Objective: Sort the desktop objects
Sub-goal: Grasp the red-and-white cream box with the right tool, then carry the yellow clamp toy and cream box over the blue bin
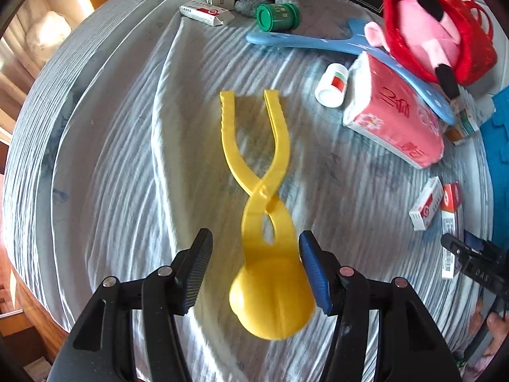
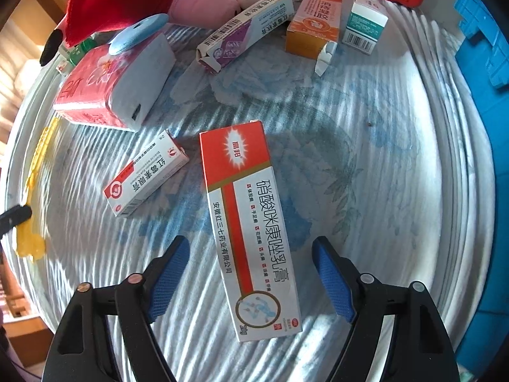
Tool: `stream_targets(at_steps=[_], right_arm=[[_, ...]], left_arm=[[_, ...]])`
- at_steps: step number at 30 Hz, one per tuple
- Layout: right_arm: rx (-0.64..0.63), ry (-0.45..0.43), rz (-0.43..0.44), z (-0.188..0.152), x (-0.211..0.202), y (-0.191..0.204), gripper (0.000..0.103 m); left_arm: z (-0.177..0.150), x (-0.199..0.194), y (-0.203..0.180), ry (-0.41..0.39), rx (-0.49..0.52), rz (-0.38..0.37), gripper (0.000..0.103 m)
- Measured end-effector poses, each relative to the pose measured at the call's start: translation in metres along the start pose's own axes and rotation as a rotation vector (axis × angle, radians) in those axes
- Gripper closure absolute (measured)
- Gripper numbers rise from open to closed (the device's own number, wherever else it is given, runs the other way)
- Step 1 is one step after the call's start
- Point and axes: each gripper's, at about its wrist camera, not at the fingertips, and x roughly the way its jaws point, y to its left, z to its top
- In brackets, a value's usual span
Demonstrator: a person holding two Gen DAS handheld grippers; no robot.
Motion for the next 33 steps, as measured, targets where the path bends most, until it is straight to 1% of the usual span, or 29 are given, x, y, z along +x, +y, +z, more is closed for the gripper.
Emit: stream_targets(at_steps=[3,4,5,6,8,10,12,14,17,18,19,20,21,22,24,25,26,27,29,33], right_arm=[[-0.009,0.005,-0.009,0.002,0.002,0.004,0.046],[-0.014,0.001,-0.018,0.003,0.003,0.005,0.047],[-0.020,-0.004,-0.032,0.003,0.002,0.007,0.058],[-0.024,-0.010,-0.039,0.003,0.001,0.008,0.060],[-0.007,-0.027,-0.006,0.001,-0.003,0.005,0.061],[0.008,-0.061,0.000,-0.002,-0.013,0.002,0.061],[0.022,-0.094,0.022,-0.005,-0.027,-0.001,0.062],[0.025,-0.132,0.030,-0.008,-0.042,-0.004,0.062],[0.025,-0.209,0.032,-0.010,-0.071,-0.014,0.062],[0.026,-0.245,0.036,-0.009,-0.089,-0.016,0.062],[0.026,-0.268,0.040,-0.020,-0.102,-0.041,0.062],[0.027,-0.298,0.040,-0.027,-0.109,-0.035,0.062],[0.026,-0.336,0.040,-0.027,-0.125,-0.037,0.062],[0.028,-0.371,0.039,-0.021,-0.129,-0.034,0.062],[0.030,-0.449,0.030,-0.029,-0.162,-0.047,0.062],[0.030,-0.479,0.021,-0.030,-0.175,-0.048,0.062],[0.032,-0.510,0.012,-0.031,-0.184,-0.045,0.062],[0.037,-0.545,0.006,-0.037,-0.201,-0.049,0.062],[0.052,-0.605,-0.003,-0.046,-0.230,-0.059,0.062],[0.090,-0.724,-0.041,-0.064,-0.276,-0.089,0.062]], left_arm=[[0.007,0.012,-0.001,0.016,-0.005,0.018,0.047],[0.007,0.016,-0.002,0.016,0.002,0.024,0.050],[0.007,0.017,-0.004,0.016,0.005,0.021,0.068],[0.005,0.016,-0.004,0.012,0.001,0.005,0.071],[-0.002,0.006,-0.006,-0.022,-0.003,-0.026,0.071],[-0.010,-0.009,-0.009,-0.066,-0.002,-0.057,0.071],[-0.017,-0.024,-0.013,-0.103,0.006,-0.064,0.071],[-0.025,-0.047,-0.020,-0.168,0.025,-0.061,0.071],[-0.016,-0.078,-0.024,-0.260,0.054,-0.072,0.071],[-0.013,-0.093,-0.033,-0.288,0.066,-0.075,0.071],[-0.005,-0.104,-0.038,-0.323,0.084,-0.079,0.071],[0.000,-0.112,-0.043,-0.347,0.098,-0.082,0.071],[0.002,-0.120,-0.050,-0.372,0.114,-0.088,0.071],[0.002,-0.132,-0.058,-0.402,0.136,-0.097,0.071],[0.000,-0.152,-0.068,-0.449,0.176,-0.123,0.071],[0.001,-0.161,-0.078,-0.469,0.196,-0.141,0.071],[0.002,-0.165,-0.091,-0.485,0.211,-0.149,0.071],[0.000,-0.169,-0.102,-0.503,0.226,-0.149,0.071],[-0.001,-0.178,-0.130,-0.534,0.264,-0.167,0.071],[-0.010,-0.202,-0.177,-0.588,0.348,-0.219,0.071]])
